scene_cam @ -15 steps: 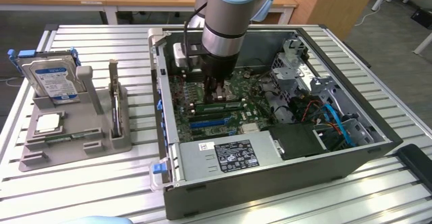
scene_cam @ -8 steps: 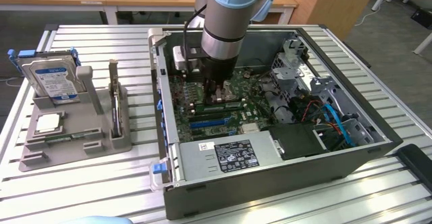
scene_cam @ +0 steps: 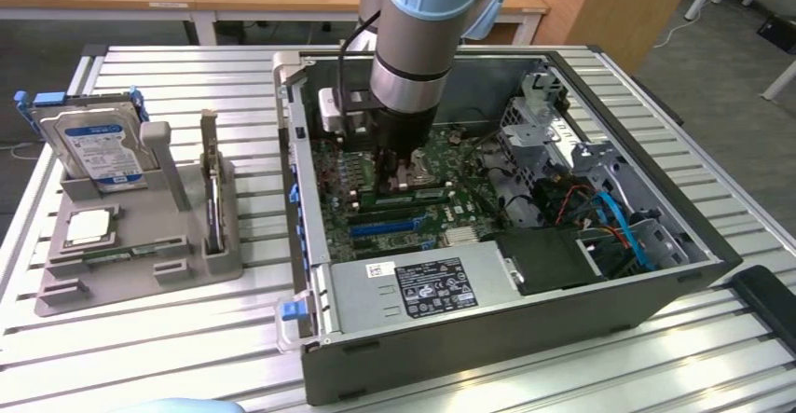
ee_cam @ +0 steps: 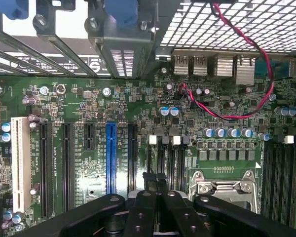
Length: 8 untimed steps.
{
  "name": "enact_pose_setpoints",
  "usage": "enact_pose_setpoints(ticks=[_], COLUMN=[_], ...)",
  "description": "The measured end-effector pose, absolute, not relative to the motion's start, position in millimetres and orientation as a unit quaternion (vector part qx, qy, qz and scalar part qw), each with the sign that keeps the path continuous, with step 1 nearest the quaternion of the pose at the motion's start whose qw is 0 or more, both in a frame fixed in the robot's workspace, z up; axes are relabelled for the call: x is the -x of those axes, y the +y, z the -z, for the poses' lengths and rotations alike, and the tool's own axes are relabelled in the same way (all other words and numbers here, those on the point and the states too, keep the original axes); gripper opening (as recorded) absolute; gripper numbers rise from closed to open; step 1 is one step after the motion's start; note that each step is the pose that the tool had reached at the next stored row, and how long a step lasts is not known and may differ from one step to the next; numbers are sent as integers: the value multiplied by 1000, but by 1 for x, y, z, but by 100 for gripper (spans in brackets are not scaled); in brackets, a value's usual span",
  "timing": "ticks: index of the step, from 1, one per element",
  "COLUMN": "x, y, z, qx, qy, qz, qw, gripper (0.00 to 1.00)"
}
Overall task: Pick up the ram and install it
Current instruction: 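Press down the ram until it locks into place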
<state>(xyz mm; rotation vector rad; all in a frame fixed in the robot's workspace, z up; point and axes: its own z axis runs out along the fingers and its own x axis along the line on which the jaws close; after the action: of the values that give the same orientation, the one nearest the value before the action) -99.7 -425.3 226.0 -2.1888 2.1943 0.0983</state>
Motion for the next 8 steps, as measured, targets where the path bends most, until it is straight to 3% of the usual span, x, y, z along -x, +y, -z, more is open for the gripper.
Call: enact_pose_setpoints(ticks=[8], x=[100], y=[-425], z=[-223], qx=[706], qy=[708], qz=[-32], qw=[20], gripper=[10])
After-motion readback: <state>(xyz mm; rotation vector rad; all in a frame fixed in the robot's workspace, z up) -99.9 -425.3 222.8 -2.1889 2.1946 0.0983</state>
